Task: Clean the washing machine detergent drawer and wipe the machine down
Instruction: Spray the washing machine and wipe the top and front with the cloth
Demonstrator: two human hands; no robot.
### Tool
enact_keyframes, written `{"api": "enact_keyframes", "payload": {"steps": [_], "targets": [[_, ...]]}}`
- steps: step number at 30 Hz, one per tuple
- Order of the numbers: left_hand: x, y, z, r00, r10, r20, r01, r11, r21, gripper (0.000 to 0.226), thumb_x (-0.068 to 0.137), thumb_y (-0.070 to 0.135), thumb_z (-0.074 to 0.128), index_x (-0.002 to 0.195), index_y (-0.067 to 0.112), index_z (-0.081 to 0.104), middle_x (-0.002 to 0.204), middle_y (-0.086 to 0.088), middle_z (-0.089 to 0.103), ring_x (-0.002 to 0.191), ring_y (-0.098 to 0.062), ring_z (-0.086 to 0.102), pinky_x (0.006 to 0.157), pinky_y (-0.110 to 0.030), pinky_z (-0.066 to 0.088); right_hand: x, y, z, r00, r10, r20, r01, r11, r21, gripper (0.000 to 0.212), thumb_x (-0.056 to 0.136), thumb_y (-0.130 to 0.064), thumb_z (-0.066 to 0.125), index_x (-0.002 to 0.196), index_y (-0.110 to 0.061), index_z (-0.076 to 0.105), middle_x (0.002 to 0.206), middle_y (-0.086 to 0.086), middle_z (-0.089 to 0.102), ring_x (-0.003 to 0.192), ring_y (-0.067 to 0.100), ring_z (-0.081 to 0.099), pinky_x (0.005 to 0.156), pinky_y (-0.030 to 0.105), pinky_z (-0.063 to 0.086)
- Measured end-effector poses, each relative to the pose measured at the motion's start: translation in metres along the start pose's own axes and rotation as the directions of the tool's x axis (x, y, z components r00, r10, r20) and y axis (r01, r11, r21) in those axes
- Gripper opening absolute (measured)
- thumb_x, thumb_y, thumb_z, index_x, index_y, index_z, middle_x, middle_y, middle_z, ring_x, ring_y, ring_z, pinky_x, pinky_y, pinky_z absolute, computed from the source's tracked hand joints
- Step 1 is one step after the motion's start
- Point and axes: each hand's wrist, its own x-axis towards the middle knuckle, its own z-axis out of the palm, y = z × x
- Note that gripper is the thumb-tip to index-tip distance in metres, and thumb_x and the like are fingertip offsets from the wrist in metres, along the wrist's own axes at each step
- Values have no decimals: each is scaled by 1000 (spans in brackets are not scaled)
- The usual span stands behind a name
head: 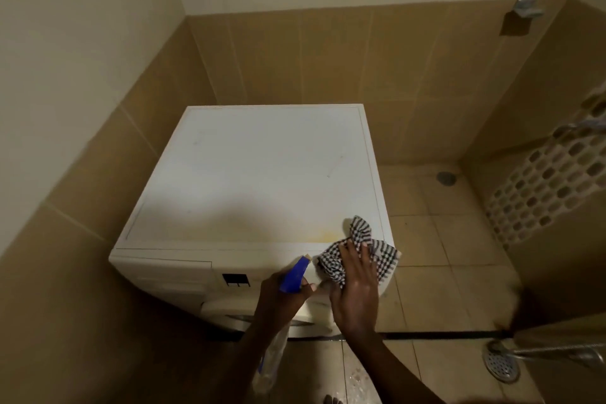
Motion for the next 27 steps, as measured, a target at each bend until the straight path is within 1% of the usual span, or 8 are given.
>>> {"api": "enact_keyframes", "payload": {"steps": [4,8,12,15,19,21,24,27], "targets": [[2,-7,-16,1000,12,-11,-12,1000,-26,17,76,19,82,72,11,68,55,5,64,53,-9,61,60,-21,49,19,-21,12,984,-119,132,117,993,28,63,76,-19,46,139,-14,52,147,3,48,144,21,29,116,52,27],[5,-15,-26,999,21,-30,-21,1000,-17,18,77,16,81,76,3,67,54,3,61,53,-15,59,61,-29,52,18,1,-6,966,-206,154,207,978,4,64,75,-9,62,137,-19,54,145,-3,49,143,19,32,115,45,33],[3,-18,-31,1000,20,-15,-20,1000,-13,14,79,13,79,78,5,67,64,-4,65,62,-16,63,68,-26,52,23,33,-33,999,-39,6,39,999,-37,69,68,6,65,133,-16,59,140,-3,54,139,23,38,109,46,41],[0,-20,-32,999,7,-37,-8,1000,-22,12,78,10,79,78,7,67,70,-10,69,69,-23,66,74,-29,55,23,28,-28,997,32,-77,-32,999,-2,63,68,-2,55,130,-13,60,139,1,56,139,26,37,111,49,37],[-6,-20,-39,999,-6,-44,4,999,-47,14,78,11,79,75,14,65,63,-1,66,63,-19,65,75,-38,57,16,-6,-3,979,168,-119,-157,983,96,59,68,-6,59,127,-9,60,138,8,56,139,28,34,113,52,31],[-10,-22,-44,999,-16,-52,12,998,-69,18,74,23,81,74,12,66,60,2,64,59,-17,63,72,-42,57,9,-22,11,995,83,-51,-79,993,85,62,68,-9,54,129,-11,60,139,5,55,139,27,34,114,51,30],[-14,-29,-53,996,-56,-76,47,993,-106,42,59,51,75,80,15,68,67,3,67,65,-17,66,73,-39,57,2,-33,23,994,-85,68,83,996,34,69,65,-5,58,134,-16,57,141,0,53,139,25,35,115,46,29],[-22,-40,-65,988,-113,-104,99,986,-133,51,58,52,78,93,16,68,80,1,69,76,-21,67,75,-35,57,7,-27,20,975,-161,152,171,983,-61,78,60,-2,74,134,-19,57,140,-1,54,134,26,40,109,48,36]]}}
